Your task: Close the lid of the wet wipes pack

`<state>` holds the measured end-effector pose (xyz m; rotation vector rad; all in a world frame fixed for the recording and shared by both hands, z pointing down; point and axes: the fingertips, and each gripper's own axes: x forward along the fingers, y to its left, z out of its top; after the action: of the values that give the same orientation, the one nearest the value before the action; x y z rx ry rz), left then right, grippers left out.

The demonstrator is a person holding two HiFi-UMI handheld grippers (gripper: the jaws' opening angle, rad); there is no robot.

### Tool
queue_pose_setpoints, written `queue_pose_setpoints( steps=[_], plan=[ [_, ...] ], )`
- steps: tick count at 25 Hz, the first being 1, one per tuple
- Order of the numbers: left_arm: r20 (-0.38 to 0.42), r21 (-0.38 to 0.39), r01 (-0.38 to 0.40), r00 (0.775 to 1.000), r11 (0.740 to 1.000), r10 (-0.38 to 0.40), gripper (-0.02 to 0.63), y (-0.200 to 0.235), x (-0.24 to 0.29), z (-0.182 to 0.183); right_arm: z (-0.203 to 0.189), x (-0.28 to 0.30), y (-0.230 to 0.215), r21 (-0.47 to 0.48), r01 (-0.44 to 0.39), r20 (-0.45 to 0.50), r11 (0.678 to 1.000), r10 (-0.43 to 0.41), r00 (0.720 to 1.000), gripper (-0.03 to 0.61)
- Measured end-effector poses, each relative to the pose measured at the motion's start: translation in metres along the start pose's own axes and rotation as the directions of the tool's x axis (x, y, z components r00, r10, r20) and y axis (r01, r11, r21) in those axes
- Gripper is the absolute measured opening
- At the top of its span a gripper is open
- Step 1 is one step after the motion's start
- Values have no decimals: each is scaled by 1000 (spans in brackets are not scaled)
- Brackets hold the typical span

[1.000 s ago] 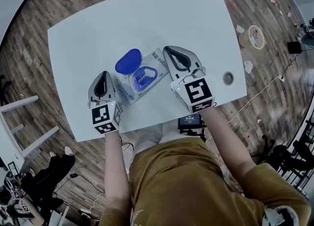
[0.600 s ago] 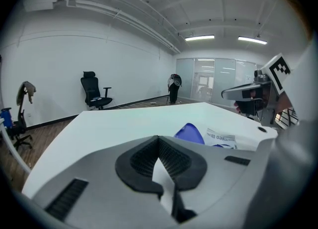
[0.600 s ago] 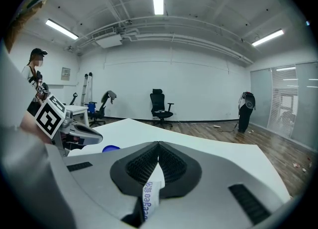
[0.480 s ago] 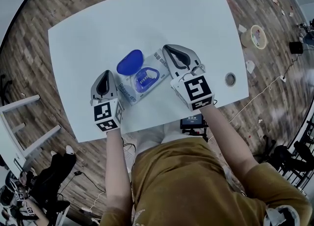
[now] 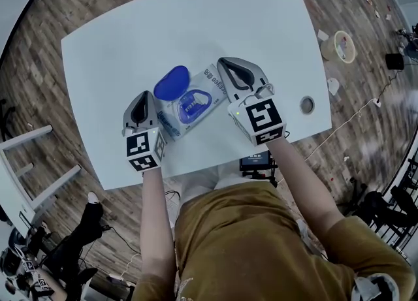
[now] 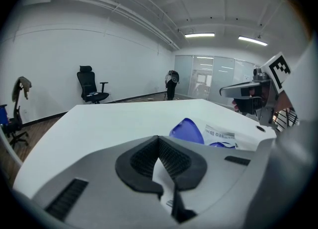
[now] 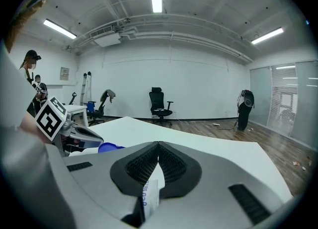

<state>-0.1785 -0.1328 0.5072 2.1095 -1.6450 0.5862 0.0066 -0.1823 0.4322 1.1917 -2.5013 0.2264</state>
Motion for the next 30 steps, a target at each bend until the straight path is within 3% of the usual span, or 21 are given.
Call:
queue_pose_setpoints(
  steps=[13, 30],
  plan=[
    [-77, -29, 27, 997, 999, -30, -8, 0, 8, -20, -1, 0, 0, 22, -6, -3, 1000, 6, 1000, 6],
    [-88, -3, 49, 995, 999, -49, -8, -7, 9, -23, 1, -4, 1, 13, -10, 1, 1000, 10, 1000, 6]
  ],
)
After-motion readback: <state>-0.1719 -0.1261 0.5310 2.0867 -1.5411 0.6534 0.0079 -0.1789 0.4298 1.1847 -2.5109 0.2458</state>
